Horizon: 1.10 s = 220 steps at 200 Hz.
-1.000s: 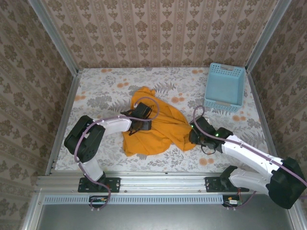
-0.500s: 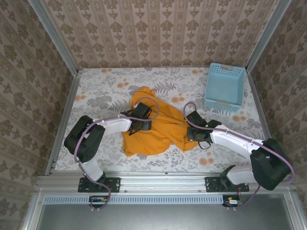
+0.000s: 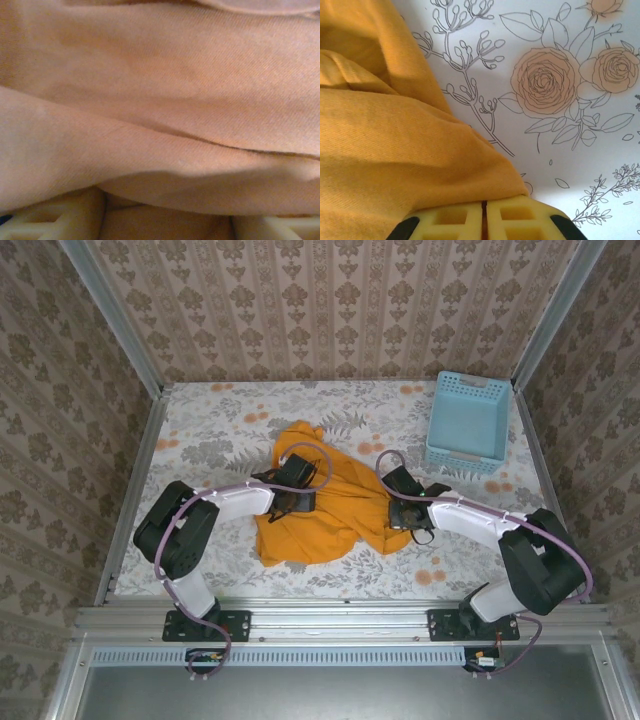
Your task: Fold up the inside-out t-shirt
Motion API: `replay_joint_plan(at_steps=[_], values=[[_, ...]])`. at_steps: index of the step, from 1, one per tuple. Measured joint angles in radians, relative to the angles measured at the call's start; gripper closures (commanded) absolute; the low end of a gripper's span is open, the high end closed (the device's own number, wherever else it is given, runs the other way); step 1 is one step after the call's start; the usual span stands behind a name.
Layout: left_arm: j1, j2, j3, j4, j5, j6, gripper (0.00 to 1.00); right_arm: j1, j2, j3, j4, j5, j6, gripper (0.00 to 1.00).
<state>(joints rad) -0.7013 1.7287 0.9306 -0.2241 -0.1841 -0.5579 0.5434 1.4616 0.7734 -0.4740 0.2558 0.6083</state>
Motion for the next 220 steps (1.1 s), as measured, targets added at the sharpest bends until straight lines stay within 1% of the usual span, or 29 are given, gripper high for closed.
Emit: replay_joint_plan(at_steps=[14, 26, 55, 73, 96, 128, 157, 180, 201, 220], values=[[0.000, 0.000, 0.000, -0.001, -0.001, 0.000, 0.34, 0.000, -0.011, 0.002, -0.006, 0.001, -0.005, 1.00], [0.000, 0.000, 0.000, -0.005, -0.005, 0.000, 0.34, 0.000, -0.042, 0.002, -0.026, 0.004, -0.004, 1.00], [0.003, 0.000, 0.002, -0.014, -0.009, 0.000, 0.34, -0.003, -0.204, -0.016, -0.061, -0.007, -0.006, 1.00], [0.005, 0.004, 0.005, -0.016, -0.011, 0.000, 0.35, -0.017, -0.304, -0.045, -0.057, -0.072, -0.012, 1.00], [0.005, 0.005, 0.006, -0.019, -0.011, 0.000, 0.35, -0.050, -0.369, -0.093, -0.044, -0.169, -0.011, 1.00], [0.005, 0.005, 0.006, -0.019, -0.011, 0.000, 0.35, -0.139, -0.433, -0.145, -0.048, -0.262, -0.010, 1.00], [0.005, 0.005, 0.006, -0.019, -0.011, 0.000, 0.34, -0.238, -0.525, -0.147, -0.089, -0.268, -0.001, 1.00], [0.005, 0.005, 0.006, -0.019, -0.011, 0.000, 0.34, -0.341, -0.589, -0.158, -0.103, -0.280, 0.015, 1.00], [0.005, 0.005, 0.006, -0.019, -0.011, 0.000, 0.34, -0.408, -0.602, -0.183, -0.103, -0.307, 0.024, 1.00], [0.005, 0.003, 0.006, -0.018, -0.008, 0.000, 0.34, -0.423, -0.580, -0.193, -0.103, -0.317, 0.026, 1.00]])
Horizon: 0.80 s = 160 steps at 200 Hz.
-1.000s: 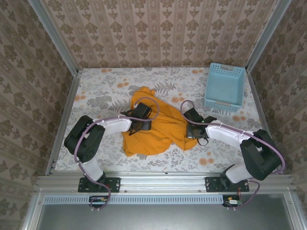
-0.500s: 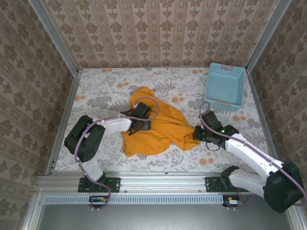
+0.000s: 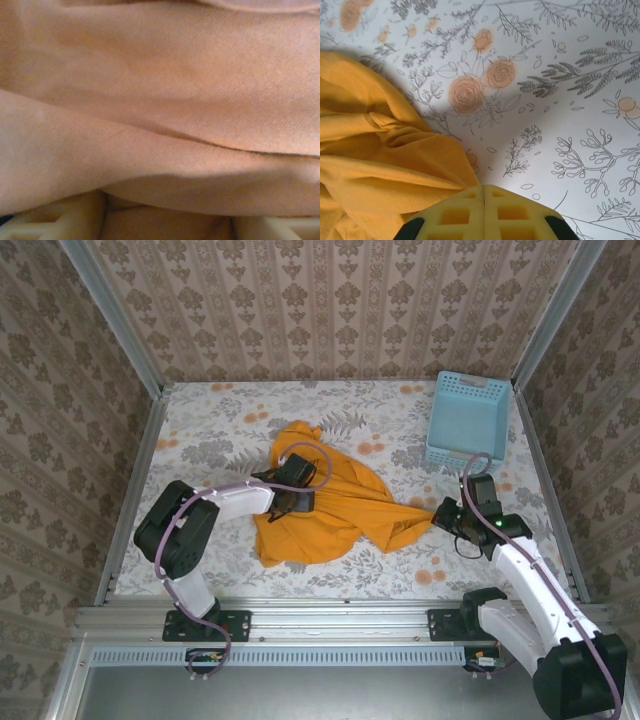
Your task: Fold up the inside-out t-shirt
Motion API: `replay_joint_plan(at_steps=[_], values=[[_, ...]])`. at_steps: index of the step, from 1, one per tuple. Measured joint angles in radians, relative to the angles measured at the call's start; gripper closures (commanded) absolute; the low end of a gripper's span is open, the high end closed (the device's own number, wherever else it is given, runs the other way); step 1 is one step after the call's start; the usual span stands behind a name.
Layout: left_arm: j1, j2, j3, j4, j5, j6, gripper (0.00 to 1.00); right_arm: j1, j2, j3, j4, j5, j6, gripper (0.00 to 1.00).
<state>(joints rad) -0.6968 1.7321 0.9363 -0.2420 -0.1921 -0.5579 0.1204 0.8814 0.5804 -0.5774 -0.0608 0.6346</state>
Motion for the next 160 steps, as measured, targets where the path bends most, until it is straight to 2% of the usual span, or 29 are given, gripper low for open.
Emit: replay_joint_plan(at_steps=[18, 54, 78, 113, 160], values=[[-0.003, -0.011, -0.008, 0.006, 0.008, 0.002, 0.33, 0.000, 0.039, 0.000, -0.002, 0.003, 0.000, 1.00], [-0.037, -0.099, -0.027, -0.027, 0.048, 0.027, 0.26, 0.008, 0.096, 0.000, -0.008, 0.027, -0.003, 1.00], [-0.029, -0.124, 0.077, -0.112, 0.057, 0.058, 0.21, 0.047, 0.094, 0.000, -0.008, 0.040, 0.000, 1.00], [0.029, -0.045, 0.322, -0.164, 0.030, 0.080, 0.14, 0.071, 0.048, -0.011, -0.010, 0.070, 0.023, 1.00], [0.130, 0.165, 0.520, -0.205, 0.031, 0.080, 0.16, 0.071, 0.006, -0.023, -0.017, 0.085, 0.026, 1.00]])
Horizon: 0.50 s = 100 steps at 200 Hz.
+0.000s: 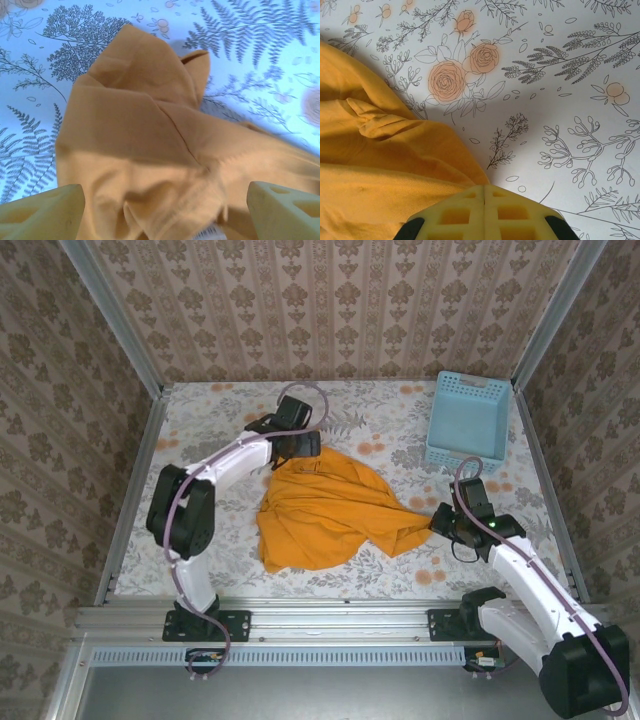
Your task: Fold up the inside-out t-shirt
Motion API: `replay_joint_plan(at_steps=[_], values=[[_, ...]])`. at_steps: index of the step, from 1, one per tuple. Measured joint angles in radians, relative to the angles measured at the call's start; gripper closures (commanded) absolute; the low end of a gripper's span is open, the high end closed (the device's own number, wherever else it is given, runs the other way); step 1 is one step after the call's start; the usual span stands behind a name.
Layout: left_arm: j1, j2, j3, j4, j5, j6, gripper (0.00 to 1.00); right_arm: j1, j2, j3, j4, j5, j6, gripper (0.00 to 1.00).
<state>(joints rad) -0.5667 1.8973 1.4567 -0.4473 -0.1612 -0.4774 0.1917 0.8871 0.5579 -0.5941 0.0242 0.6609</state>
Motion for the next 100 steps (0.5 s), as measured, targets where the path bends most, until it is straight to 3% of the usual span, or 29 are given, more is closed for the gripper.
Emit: replay_joint_plan(at_steps=[23, 39, 53, 82, 88, 100], values=[[0.008, 0.100, 0.066, -0.027, 0.006, 0.001, 0.22, 0.000, 0.000, 0.000, -0.001, 0.005, 0.000, 1.00], [0.012, 0.152, 0.094, -0.029, 0.019, 0.006, 0.32, 0.000, 0.000, 0.000, -0.001, 0.005, -0.003, 1.00], [0.022, 0.185, 0.107, -0.029, 0.039, 0.012, 0.49, 0.000, 0.000, 0.001, -0.001, 0.005, -0.005, 1.00], [0.050, 0.219, 0.157, -0.045, 0.069, 0.016, 0.94, 0.001, 0.006, 0.050, -0.024, 0.015, -0.037, 1.00], [0.054, 0.216, 0.169, -0.051, 0.072, 0.022, 1.00, 0.001, 0.006, 0.072, -0.035, 0.019, -0.047, 1.00], [0.065, 0.203, 0.201, -0.069, 0.080, 0.029, 1.00, 0.001, 0.004, 0.136, -0.056, 0.027, -0.073, 1.00]])
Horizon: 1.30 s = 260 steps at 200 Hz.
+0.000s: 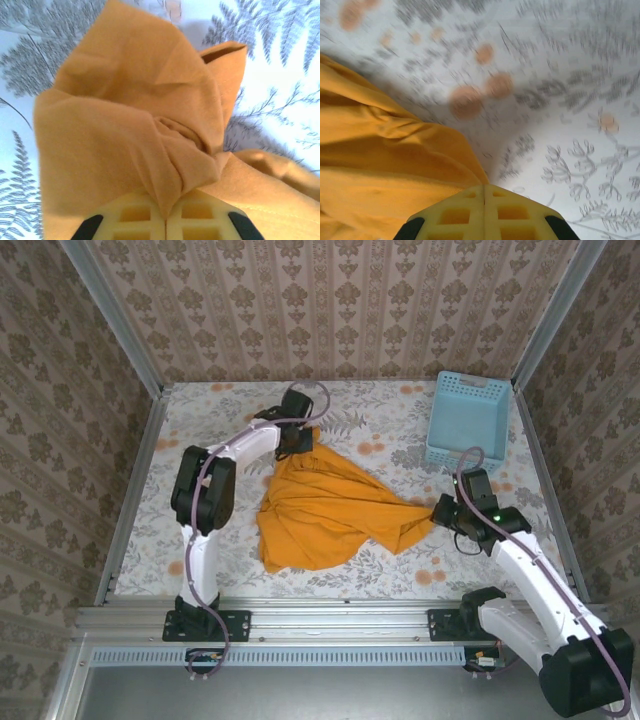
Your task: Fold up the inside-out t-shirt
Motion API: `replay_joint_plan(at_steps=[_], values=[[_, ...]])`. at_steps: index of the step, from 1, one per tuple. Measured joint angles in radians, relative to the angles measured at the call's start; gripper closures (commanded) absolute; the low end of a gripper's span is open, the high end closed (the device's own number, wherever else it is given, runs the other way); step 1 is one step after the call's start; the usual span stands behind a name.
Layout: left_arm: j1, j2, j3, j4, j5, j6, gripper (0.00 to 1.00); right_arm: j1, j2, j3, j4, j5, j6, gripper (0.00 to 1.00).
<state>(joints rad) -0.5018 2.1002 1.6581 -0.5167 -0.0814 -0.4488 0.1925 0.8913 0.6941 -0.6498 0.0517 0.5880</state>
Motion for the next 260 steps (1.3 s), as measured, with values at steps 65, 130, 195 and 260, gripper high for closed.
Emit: replay_joint_plan(at_steps=[65, 130, 195, 260], values=[[0.037, -0.659, 0.029, -0.027, -0.001, 0.017, 1.00, 0.000, -0.032, 0.599, -0.032, 0.055, -0.146, 1.00], [0.061, -1.085, -0.090, 0.106, -0.080, 0.029, 1.00, 0.000, -0.044, 0.706, 0.024, 0.074, -0.185, 1.00], [0.171, -0.533, -0.080, -0.172, 0.098, -0.001, 1.00, 0.000, 0.218, 0.558, -0.010, 0.058, -0.169, 1.00], [0.149, -1.038, -0.291, -0.001, 0.073, -0.006, 1.00, 0.000, -0.020, 0.538, 0.021, 0.081, -0.159, 1.00]])
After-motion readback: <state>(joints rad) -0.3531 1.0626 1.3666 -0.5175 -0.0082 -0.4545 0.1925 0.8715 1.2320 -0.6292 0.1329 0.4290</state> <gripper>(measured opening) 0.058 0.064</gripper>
